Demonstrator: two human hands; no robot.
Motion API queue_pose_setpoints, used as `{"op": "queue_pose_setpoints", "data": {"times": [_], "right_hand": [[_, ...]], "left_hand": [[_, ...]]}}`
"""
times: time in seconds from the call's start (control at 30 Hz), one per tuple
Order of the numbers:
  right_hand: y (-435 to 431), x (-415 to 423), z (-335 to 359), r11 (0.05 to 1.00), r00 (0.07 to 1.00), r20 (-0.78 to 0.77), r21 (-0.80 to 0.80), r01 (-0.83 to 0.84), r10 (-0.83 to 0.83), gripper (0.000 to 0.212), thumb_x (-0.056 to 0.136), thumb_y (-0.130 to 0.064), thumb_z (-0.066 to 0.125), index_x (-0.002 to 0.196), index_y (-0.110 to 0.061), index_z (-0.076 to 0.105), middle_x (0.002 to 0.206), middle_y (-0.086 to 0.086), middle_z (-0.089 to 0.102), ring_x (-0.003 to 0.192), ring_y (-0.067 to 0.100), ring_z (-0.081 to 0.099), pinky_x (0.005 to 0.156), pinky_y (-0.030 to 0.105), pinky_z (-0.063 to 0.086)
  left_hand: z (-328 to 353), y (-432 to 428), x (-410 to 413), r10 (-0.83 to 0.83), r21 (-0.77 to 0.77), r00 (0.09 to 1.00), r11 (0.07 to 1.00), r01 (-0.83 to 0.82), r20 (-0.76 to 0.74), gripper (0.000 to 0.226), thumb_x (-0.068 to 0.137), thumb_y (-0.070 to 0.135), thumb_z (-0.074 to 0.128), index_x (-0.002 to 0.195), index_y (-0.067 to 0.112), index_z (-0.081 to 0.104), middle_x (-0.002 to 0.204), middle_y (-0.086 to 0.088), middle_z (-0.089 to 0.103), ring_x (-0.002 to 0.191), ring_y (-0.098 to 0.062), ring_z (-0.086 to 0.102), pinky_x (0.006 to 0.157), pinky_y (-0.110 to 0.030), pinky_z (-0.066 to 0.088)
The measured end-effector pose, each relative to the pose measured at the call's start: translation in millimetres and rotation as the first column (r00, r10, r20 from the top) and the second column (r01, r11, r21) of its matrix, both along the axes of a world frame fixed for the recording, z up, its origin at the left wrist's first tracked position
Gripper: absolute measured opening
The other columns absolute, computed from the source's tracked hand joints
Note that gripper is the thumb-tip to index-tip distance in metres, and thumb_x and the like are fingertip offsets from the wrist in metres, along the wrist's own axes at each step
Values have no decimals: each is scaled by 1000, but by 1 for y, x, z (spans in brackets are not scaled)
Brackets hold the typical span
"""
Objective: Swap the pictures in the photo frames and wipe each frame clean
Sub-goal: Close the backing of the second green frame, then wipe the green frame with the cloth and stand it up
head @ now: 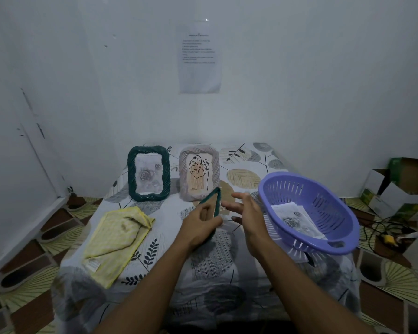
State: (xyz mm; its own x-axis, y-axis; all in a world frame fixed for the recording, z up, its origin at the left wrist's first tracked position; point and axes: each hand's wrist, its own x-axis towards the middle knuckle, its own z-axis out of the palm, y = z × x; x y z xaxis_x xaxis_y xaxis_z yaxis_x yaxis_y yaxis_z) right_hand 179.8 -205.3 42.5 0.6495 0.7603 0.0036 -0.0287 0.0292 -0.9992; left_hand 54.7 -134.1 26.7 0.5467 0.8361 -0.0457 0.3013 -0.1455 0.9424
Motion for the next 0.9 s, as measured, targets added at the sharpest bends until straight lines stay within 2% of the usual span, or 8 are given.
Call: {"op": "queue_pose_setpoints", "data": {"times": [0.13,0.27,0.4,0.5,0.6,0.67,0.73,0.9], "right_hand": [[1,-3,-5,993,992,118,-108,-41,54,26,102,-33,40,103,-20,62,106,-1,68,103,15,60,89,36,46],[2,-7,-12,979,989,116,-192,-65,88,18,99,-29,49,109,-20,60,107,-1,61,102,17,56,89,35,44],[14,-12,-16,974,998,-19,-219,-59,56,33,97,-32,52,126,-18,50,120,5,61,106,22,60,92,43,52],[22,-13,-17,990,964,-266,-138,-23,-14,31,99,-24,51,127,-12,53,114,10,67,101,29,65,91,50,54],[18,-11,-19,996,930,-367,-85,-6,-25,25,100,-13,48,121,-8,60,106,13,70,96,32,66,90,51,53],[15,-9,-20,998,924,-382,-67,-13,-14,23,100,-11,48,119,-8,60,102,13,69,87,30,65,82,46,55],[14,-6,-20,998,930,-367,-60,-20,-4,23,99,-11,48,119,-9,61,100,12,70,80,26,64,70,38,55],[16,-5,-21,997,956,-292,-65,-47,26,22,98,-12,49,115,-10,63,99,12,71,75,23,66,60,30,50]], "left_hand": [[7,-1,-15,65,36,991,997,-70,118,33,82,31,59,114,26,65,105,4,69,94,-12,63,83,-34,53],[18,11,-28,174,92,963,976,-197,208,22,94,18,46,91,16,68,77,-6,65,65,-19,55,58,-26,42],[16,18,-36,302,-330,832,931,-153,465,31,90,3,39,93,6,69,91,-21,70,79,-33,63,74,-42,50],[9,9,-36,323,-451,778,891,-58,539,32,92,0,36,105,-1,65,96,-23,69,82,-35,64,82,-47,51],[-3,9,-39,319,-470,797,881,-49,513,33,91,-1,35,107,-1,65,99,-21,69,88,-34,63,87,-47,49],[-9,13,-45,242,-315,882,942,-114,405,34,91,-2,37,104,5,68,101,-16,71,89,-29,64,83,-40,50],[-13,24,-55,162,-6,966,986,-164,202,31,94,2,42,111,10,66,111,-9,69,96,-21,63,86,-34,48],[-22,78,-104,371,586,913,784,-208,-172,40,84,22,49,117,4,60,116,-15,62,107,-32,56,90,-38,44]]}}
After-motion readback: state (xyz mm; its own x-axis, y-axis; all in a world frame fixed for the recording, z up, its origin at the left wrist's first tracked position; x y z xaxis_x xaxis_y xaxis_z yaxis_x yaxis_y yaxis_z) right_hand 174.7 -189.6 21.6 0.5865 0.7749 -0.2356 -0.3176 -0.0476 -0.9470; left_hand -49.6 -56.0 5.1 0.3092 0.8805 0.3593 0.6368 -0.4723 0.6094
